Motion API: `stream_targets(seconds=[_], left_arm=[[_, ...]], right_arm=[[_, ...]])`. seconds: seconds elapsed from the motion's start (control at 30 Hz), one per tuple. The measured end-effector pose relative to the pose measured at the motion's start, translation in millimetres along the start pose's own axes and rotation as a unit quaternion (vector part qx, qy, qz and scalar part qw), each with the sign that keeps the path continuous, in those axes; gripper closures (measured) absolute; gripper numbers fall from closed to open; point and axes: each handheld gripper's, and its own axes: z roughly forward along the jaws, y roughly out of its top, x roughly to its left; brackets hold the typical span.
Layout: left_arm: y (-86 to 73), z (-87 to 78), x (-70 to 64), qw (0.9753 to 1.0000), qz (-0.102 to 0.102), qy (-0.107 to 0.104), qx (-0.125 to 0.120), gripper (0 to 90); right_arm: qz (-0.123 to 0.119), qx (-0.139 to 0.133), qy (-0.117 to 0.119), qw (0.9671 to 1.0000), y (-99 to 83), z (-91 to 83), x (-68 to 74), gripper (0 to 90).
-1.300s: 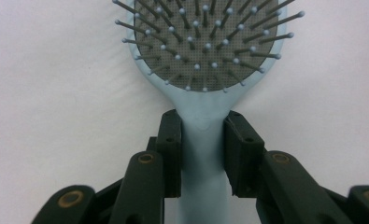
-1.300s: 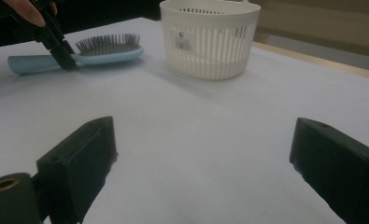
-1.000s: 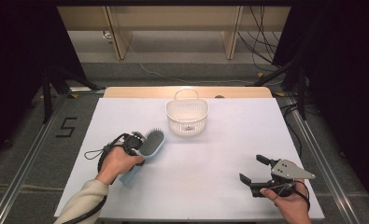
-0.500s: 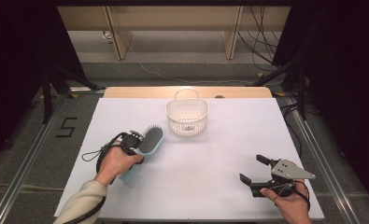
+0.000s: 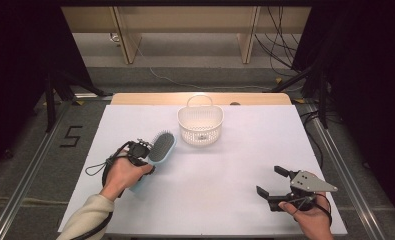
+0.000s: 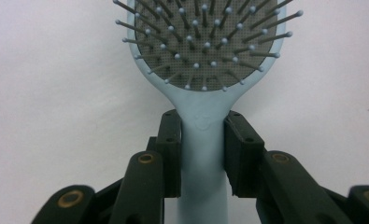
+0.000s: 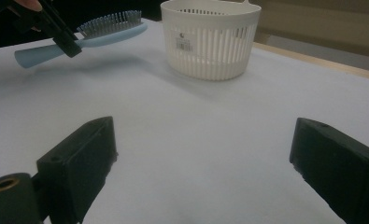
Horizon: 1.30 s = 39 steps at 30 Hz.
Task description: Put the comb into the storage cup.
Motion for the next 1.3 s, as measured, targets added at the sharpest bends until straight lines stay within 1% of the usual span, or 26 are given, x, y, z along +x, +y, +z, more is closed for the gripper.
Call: stream_targets(seconds=[0.23,0.37,0.57,0.8,1.17,1.3], left_arm=[[0.8,-2.4,-0.2,0.9999,-0.001,0.004,-0.011,69.8],[1.1,-3.9,-0.1,0.9999,-0.003,0.0,-0.016,69.8],[1.9,-6.4,0.0,0.9996,-0.005,0.004,-0.028,69.8],[2.4,-7.4,-0.1,0.9993,-0.005,0.007,-0.036,69.8],[4.0,-12.4,-1.2,0.9978,-0.008,0.01,-0.065,69.8],[4.5,-13.2,-1.5,0.9973,-0.008,0.011,-0.072,69.8]], right_arm=[[0.001,0.0,0.0,1.0,-0.1,0.1,-0.1,7.9],[0.002,0.0,0.0,1.0,-0.1,0.2,-0.2,7.9],[0.002,-0.001,0.0,1.0,-0.1,0.3,-0.1,7.9],[0.003,-0.001,0.0,1.0,-0.2,0.1,-0.2,7.9],[0.001,-0.001,-0.001,1.0,0.0,-0.1,-0.2,8.0],[0.001,-0.001,-0.001,1.0,0.0,-0.1,-0.2,8.0]])
